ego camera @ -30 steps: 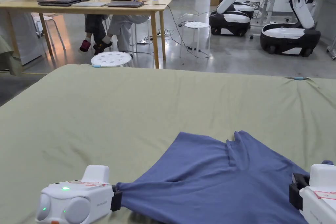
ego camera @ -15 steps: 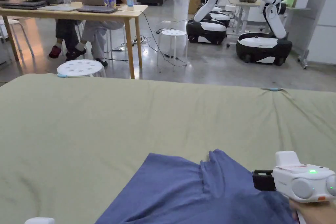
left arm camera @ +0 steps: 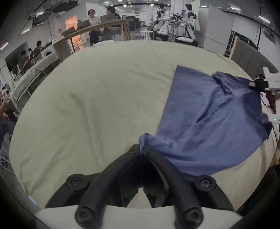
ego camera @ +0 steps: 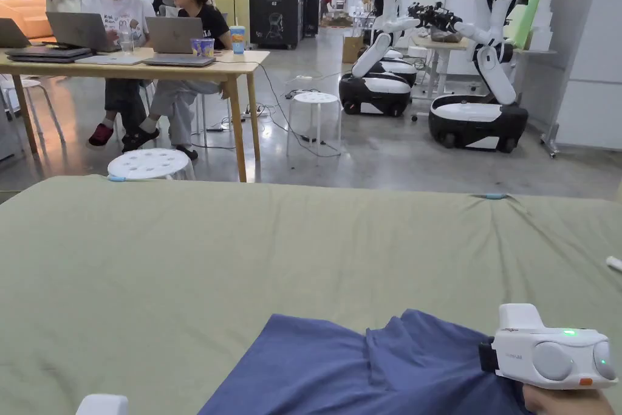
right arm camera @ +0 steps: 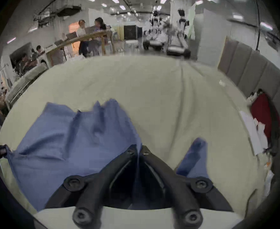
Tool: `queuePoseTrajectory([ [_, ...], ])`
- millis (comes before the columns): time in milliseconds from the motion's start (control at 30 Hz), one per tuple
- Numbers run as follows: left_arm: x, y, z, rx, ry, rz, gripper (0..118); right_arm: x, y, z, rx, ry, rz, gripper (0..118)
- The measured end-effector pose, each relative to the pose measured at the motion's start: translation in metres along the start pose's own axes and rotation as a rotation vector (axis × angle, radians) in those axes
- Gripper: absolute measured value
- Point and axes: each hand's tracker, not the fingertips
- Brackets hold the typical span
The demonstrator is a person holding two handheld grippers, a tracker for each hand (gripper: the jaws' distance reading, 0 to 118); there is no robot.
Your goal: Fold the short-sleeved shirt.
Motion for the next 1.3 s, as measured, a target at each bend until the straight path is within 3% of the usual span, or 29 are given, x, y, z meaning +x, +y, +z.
queuePoseTrajectory([
  [200, 0.006, 0.072, 0.014, 0.146, 0.064, 0.002, 0, -0.013, 0.049, 0.081, 0.193, -0.090, 0.101, 1],
  [400, 0.024, 0.166, 0.056, 0.307, 0.140, -0.053, 0, -0.002, 0.121, 0.138, 0.352, -0.132, 0.075, 1],
  [667, 0.026, 0.296, 0.128, 0.513, 0.277, -0.098, 0, 0.015, 0.217, 0.210, 0.573, -0.233, 0.107, 1],
  [967, 0.016, 0.406, 0.164, 0.633, 0.361, -0.069, 0, 0.026, 0.314, 0.235, 0.734, -0.258, 0.104, 1],
  [1167, 0.008, 0.449, 0.191, 0.707, 0.392, -0.048, 0, 0.022, 0.358, 0.251, 0.801, -0.270, 0.130, 1],
  [1300, 0.008, 0.450, 0.193, 0.735, 0.396, -0.055, 0, 0.023, 0.358, 0.247, 0.815, -0.272, 0.107, 1],
])
